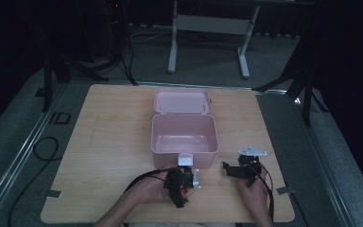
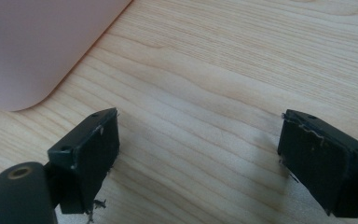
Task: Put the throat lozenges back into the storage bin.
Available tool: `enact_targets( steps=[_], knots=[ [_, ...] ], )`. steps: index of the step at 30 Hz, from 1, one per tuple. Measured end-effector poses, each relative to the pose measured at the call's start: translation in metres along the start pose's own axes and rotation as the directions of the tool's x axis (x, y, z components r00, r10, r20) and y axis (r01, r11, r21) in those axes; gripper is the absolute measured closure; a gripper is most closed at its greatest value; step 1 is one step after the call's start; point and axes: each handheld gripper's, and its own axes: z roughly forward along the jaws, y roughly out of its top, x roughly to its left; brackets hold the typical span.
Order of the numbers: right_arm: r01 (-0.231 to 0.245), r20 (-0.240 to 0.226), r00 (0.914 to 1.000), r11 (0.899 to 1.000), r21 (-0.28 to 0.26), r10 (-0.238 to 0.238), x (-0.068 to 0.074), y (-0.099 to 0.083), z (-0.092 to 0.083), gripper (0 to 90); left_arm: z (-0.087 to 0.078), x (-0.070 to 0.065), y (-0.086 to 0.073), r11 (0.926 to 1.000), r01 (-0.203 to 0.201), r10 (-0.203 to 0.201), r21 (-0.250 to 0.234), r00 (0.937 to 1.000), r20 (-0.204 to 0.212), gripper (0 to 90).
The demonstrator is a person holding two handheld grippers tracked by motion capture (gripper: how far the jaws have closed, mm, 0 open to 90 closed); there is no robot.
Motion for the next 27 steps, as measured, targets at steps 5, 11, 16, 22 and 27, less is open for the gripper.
enact_targets(
  steps=[5, 11, 16, 22, 27],
  knots=[
    [0.000, 0.000, 1.0000, 1.000, 0.000, 0.000, 0.000, 0.000, 0.000, 12.4, -0.003, 0.001, -0.004, 0.9999, 0.005, -0.005, 0.012, 1.0000, 0.004, 20.5],
    [-0.001, 0.000, 1.0000, 1.000, -0.001, 0.001, 0.000, 0.000, 0.000, 12.4, -0.010, 0.002, -0.010, 0.9998, 0.016, -0.016, 0.009, 0.9999, 0.004, 20.5],
    [-0.001, 0.000, 1.0000, 1.000, -0.001, 0.001, 0.000, 0.000, 0.000, 12.4, -0.015, 0.003, -0.014, 0.9997, 0.021, -0.021, 0.013, 0.9998, -0.003, 20.5],
    [0.000, 0.000, 1.0000, 1.000, -0.001, 0.000, 0.000, 0.000, 0.000, 12.4, -0.024, 0.006, -0.017, 0.9995, 0.028, -0.028, 0.012, 0.9996, -0.010, 20.5],
    [-0.001, 0.000, 1.0000, 1.000, -0.001, 0.000, 0.000, 0.000, 0.000, 12.4, -0.031, 0.007, -0.022, 0.9993, 0.036, -0.036, 0.012, 0.9993, -0.015, 20.5]
  ],
)
